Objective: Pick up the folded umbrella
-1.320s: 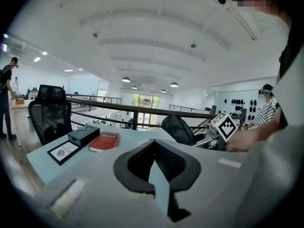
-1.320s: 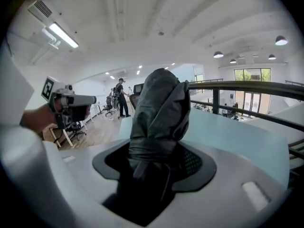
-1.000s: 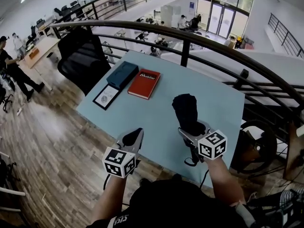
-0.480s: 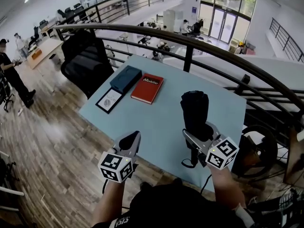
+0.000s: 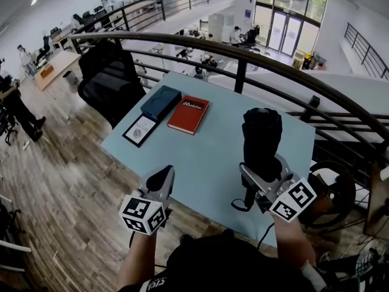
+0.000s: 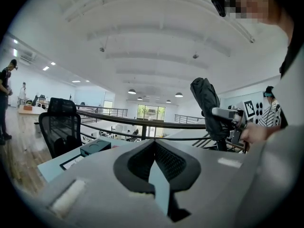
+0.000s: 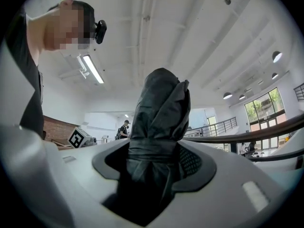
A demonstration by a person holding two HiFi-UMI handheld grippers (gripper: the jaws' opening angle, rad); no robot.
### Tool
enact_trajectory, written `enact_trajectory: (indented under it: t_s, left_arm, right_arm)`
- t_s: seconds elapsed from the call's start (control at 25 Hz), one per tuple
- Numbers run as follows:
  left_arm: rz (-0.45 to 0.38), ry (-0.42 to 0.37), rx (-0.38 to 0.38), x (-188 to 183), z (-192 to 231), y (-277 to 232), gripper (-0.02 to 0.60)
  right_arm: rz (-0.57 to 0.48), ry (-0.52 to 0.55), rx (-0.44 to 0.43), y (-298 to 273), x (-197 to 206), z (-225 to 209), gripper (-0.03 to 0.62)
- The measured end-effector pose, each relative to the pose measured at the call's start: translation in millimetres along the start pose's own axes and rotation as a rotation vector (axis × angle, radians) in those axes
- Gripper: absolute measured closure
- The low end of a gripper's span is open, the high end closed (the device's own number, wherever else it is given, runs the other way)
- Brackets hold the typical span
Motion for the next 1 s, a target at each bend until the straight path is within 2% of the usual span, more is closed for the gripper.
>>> enact_trajectory:
  t_s: [0.52, 0.84, 1.0]
  left_arm:
    - [0.003, 0.002, 0.002, 1.0, -3.7, -3.2, 0.578]
    - [0.008, 0.003, 0.004, 3.1, -5.3, -4.9, 0.578]
    - [0.007, 0.000, 0.002, 2.6, -6.5, -4.8, 0.578]
  right_arm:
    - [0.094, 0.027, -0.004, 1.0, 46.8, 4.8, 0.335]
    - [0.113, 0.011, 0.006, 0.1, 52.6, 0.4, 0.336]
    - [0.129, 0.064, -0.008, -6.0, 45.1, -1.0, 0.336]
Point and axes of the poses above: the fingertips, and each gripper's own axes: y backward along the fingers, z to its left, x out of its underside, the point moved 1 cm from there along y, backward along the fingers, and after that the axes turned 5 degrees about -y, right-handed, at the moved point
